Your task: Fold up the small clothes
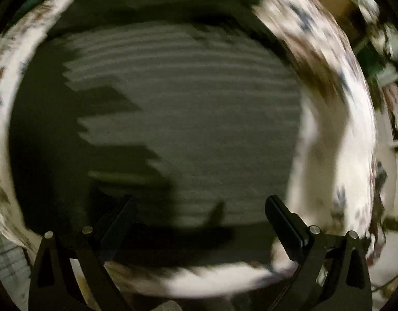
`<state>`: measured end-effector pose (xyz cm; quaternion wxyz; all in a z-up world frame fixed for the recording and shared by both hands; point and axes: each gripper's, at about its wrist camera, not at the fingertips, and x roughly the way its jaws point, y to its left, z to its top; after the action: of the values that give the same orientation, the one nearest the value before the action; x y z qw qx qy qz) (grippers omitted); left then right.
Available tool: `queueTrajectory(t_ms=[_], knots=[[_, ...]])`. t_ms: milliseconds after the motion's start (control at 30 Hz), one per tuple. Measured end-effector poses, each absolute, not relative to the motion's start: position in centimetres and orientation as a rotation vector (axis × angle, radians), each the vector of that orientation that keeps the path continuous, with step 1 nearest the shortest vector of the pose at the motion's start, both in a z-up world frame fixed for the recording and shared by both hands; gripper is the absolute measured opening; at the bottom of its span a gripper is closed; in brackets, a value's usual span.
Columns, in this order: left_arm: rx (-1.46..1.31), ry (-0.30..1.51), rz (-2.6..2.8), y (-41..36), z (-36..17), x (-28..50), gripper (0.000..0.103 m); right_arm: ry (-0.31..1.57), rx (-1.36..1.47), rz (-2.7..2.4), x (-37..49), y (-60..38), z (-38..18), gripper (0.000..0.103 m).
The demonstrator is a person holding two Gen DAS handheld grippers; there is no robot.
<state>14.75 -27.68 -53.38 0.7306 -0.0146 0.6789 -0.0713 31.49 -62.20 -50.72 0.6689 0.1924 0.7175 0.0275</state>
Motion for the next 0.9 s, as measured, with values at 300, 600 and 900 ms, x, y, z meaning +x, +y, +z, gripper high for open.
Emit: queueTrajectory(t_ms=[300,600,900], knots=[[0.131,1.523,-0.111,-36.4,-59.8,13.6,0.096,1.608,0.41,0.177,34.3,-64.3,-52.5,0.058],[0.045,1.358,-0.008,-33.3,-54.2,15.8,0.008,1.564,0.539,0.328,42.9,-59.9,-56.8,0.058],[-0.025,1.262,0.066,-29.5,-47.6,14.4,0.007,1.584,0.614,0.334,52.9,-55.8,-61.9,0.058]])
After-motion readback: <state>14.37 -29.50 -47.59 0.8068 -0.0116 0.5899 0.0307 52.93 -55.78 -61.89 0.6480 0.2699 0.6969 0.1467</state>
